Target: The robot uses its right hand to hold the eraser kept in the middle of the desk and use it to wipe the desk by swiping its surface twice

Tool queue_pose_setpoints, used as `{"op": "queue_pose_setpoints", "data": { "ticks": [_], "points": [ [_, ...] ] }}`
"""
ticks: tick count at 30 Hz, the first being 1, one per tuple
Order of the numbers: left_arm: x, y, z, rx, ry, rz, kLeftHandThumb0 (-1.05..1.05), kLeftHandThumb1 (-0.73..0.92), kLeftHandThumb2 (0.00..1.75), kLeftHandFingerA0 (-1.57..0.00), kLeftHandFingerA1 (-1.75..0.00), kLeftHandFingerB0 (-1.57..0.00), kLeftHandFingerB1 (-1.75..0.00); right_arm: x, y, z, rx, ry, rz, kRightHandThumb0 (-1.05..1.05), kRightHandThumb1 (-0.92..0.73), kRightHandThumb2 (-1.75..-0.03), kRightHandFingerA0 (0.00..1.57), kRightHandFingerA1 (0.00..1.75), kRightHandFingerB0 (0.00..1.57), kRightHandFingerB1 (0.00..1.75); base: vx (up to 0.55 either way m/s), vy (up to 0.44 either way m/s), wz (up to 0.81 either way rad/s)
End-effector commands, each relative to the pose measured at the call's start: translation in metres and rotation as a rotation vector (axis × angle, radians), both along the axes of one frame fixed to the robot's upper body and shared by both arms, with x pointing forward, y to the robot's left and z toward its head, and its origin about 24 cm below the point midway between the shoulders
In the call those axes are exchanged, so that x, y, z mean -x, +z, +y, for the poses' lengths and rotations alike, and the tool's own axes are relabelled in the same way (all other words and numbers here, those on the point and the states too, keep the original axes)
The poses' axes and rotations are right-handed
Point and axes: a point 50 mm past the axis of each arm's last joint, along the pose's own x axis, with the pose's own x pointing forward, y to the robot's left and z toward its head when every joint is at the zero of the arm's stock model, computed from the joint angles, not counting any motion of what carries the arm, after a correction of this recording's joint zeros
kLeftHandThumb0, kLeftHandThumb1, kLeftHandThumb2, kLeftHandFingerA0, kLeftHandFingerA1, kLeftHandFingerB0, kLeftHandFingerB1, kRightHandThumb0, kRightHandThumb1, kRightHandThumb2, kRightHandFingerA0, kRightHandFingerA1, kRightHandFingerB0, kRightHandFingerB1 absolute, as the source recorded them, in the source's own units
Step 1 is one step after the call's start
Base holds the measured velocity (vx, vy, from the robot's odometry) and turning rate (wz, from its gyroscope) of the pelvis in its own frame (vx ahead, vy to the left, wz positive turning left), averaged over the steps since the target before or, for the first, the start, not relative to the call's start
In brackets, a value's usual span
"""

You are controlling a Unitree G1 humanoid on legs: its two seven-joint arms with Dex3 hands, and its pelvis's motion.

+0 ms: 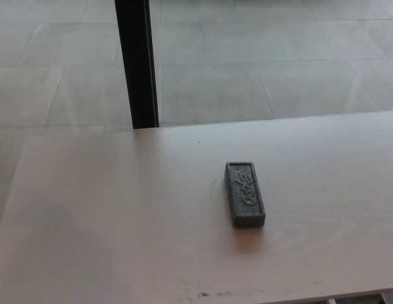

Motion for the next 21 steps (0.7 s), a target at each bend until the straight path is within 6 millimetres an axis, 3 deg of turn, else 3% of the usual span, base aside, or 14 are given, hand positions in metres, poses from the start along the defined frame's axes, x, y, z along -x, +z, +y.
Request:
{"op": "queue_pose_setpoints", "data": {
  "ticks": [1, 3, 4, 5, 6, 9, 10, 11, 13, 14, 15, 16, 20, 21],
  "points": [
    [-0.001, 0.018, 0.026, 0.02, 0.145, -0.137, -0.63, 0.87, 0.65, -0.66, -0.62, -0.42, -0.49, -0.015, 0.063, -0.044, 0.049, -0.164, -0.478, -0.65, -0.72, -0.62, 0.43, 0.73, 0.13, 0.36, 0.0, 0.0, 0.0],
    [-0.002, 0.019, 0.027, 0.016, 0.147, -0.138, -0.63, 0.87, 0.65, -0.66, -0.62, -0.42, -0.49, -0.022, 0.071, -0.047, 0.064, -0.156, -0.513, -0.65, -0.72, -0.62, 0.43, 0.73, 0.13, 0.36, 0.0, 0.0, 0.0],
    [-0.003, 0.02, 0.026, 0.028, 0.161, -0.157, -0.57, 0.67, 1.09, -0.66, -0.75, -0.31, -0.57, -0.049, 0.094, -0.054, 0.104, -0.16, -0.606, -0.63, -0.7, -0.61, 0.48, 0.76, 0.19, 0.35, 0.0, 0.0, 0.0],
    [-0.003, 0.02, 0.026, 0.036, 0.165, -0.164, -0.57, 0.67, 1.09, -0.64, -0.74, -0.3, -0.56, -0.063, 0.107, -0.055, 0.121, -0.143, -0.649, -0.64, -0.56, -0.91, 0.46, 0.72, 0.13, 0.47, 0.0, 0.0, 0.0],
    [-0.003, 0.02, 0.026, 0.037, 0.164, -0.162, -0.58, 0.67, 1.09, -0.65, -0.75, -0.29, -0.56, -0.068, 0.112, -0.055, 0.129, -0.139, -0.658, -0.59, -0.71, -0.61, 0.51, 0.71, 0.22, 0.36, 0.0, 0.0, 0.0],
    [-0.002, 0.02, 0.026, 0.031, 0.163, -0.157, -0.57, 0.67, 1.09, -0.66, -0.74, -0.3, -0.56, -0.101, 0.143, -0.052, 0.166, -0.11, -0.789, -0.49, -0.73, -0.62, 0.62, 0.76, 0.29, 0.4, 0.0, 0.0, 0.0],
    [-0.002, 0.019, 0.027, 0.032, 0.165, -0.155, -0.62, 0.86, 0.65, -0.67, -0.64, -0.42, -0.51, -0.114, 0.156, -0.049, 0.19, -0.09, -0.829, -0.48, -0.75, -0.62, 0.65, 0.72, 0.33, 0.42, 0.0, 0.0, 0.0],
    [-0.001, 0.018, 0.027, 0.028, 0.169, -0.151, -0.58, 0.67, 1.08, -0.7, -0.76, -0.33, -0.58, -0.126, 0.167, -0.045, 0.212, -0.076, -0.862, -0.5, -0.75, -0.62, 0.74, 0.71, 0.41, 0.46, 0.0, 0.0, 0.0],
    [-0.001, 0.018, 0.027, 0.03, 0.158, -0.151, -0.62, 0.87, 0.65, -0.66, -0.63, -0.42, -0.5, -0.148, 0.19, -0.036, 0.249, -0.047, -0.922, -0.57, -0.71, -0.61, 0.96, 0.67, 0.56, 0.5, 0.0, 0.0, 0.0],
    [-0.002, 0.019, 0.026, 0.027, 0.15, -0.154, -0.57, 0.68, 1.09, -0.66, -0.75, -0.3, -0.57, -0.171, 0.219, -0.022, 0.304, 0.006, -1.0, -0.52, -0.71, -0.63, 0.95, 0.7, 0.69, 0.45, 0.0, 0.0, 0.0],
    [-0.002, 0.019, 0.026, 0.027, 0.15, -0.155, -0.57, 0.68, 1.09, -0.66, -0.75, -0.3, -0.57, -0.173, 0.222, -0.02, 0.309, 0.009, -1.008, -0.52, -0.71, -0.63, 0.95, 0.7, 0.69, 0.45, 0.0, 0.0, 0.0],
    [-0.002, 0.019, 0.026, 0.027, 0.16, -0.155, -0.62, 0.86, 0.66, -0.67, -0.65, -0.42, -0.51, -0.188, 0.241, -0.009, 0.305, 0.066, -1.076, -0.42, -0.75, -0.64, 1.03, 0.99, 0.82, 0.5, 0.0, 0.0, 0.0],
    [-0.002, 0.02, 0.027, 0.03, 0.162, -0.155, -0.56, 0.67, 1.09, -0.67, -0.75, -0.3, -0.57, -0.222, 0.288, 0.031, 0.282, 0.204, -1.194, -0.28, -0.75, -0.71, 0.94, 1.39, 0.88, 0.8, 0.0, 0.0, 0.0],
    [-0.003, 0.02, 0.027, 0.017, 0.163, -0.147, -0.63, 0.86, 0.64, -0.68, -0.65, -0.44, -0.51, -0.227, 0.295, 0.041, 0.292, 0.234, -1.205, -0.25, -0.75, -0.72, 0.88, 1.56, 0.83, 0.94, 0.0, 0.0, 0.0]
  ]
}}
